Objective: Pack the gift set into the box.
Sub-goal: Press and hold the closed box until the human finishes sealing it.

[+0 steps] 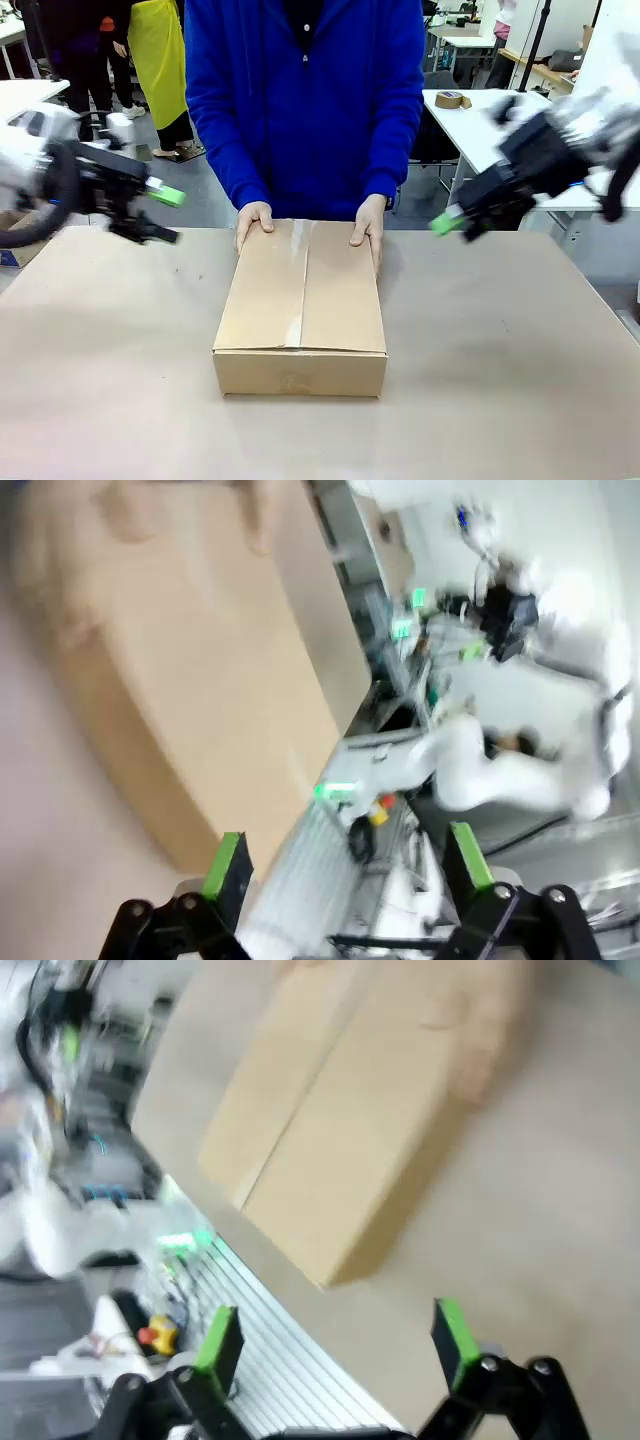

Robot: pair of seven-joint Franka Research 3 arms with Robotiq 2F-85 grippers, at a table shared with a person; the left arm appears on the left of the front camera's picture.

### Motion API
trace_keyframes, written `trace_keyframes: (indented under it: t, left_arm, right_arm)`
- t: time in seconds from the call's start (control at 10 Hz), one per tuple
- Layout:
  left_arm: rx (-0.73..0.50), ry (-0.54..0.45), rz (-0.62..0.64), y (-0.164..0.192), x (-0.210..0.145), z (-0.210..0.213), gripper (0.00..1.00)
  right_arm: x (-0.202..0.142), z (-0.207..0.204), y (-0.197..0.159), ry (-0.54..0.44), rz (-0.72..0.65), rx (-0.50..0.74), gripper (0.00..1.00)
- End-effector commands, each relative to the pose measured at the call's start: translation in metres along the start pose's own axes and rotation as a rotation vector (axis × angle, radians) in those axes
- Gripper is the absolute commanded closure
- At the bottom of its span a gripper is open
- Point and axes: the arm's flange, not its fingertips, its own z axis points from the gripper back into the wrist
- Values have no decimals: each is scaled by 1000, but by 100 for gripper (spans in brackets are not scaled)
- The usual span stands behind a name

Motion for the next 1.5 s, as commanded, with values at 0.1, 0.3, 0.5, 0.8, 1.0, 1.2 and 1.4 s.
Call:
trace_keyframes:
  t: [0.1, 0.3, 0.5, 0.8, 1.0, 1.2, 1.4]
  left_arm:
    - [-131, 122, -214, 49, 5, -18, 0]
    - [-24, 13, -160, 6, 8, -35, 0]
    - [-56, 40, -207, 26, 8, -45, 0]
    - [-408, -8, -845, 30, 24, -81, 0]
    - [-460, -90, -1301, 30, 22, -83, 0]
    - [-471, -237, -1453, 31, 13, -74, 0]
    - [-286, -138, -1140, 21, 24, -79, 0]
  right_arm:
    - [-15, -73, 9, 254, 666, 113, 0]
    - [5, -39, 27, 35, 166, 20, 0]
    - [-2, -64, 31, 93, 274, 44, 0]
    - [24, -86, 11, -436, 892, 407, 0]
    - [26, -101, -12, -528, 925, 481, 0]
    - [21, -133, -38, -399, 933, 492, 0]
    - [28, -69, 23, -477, 838, 282, 0]
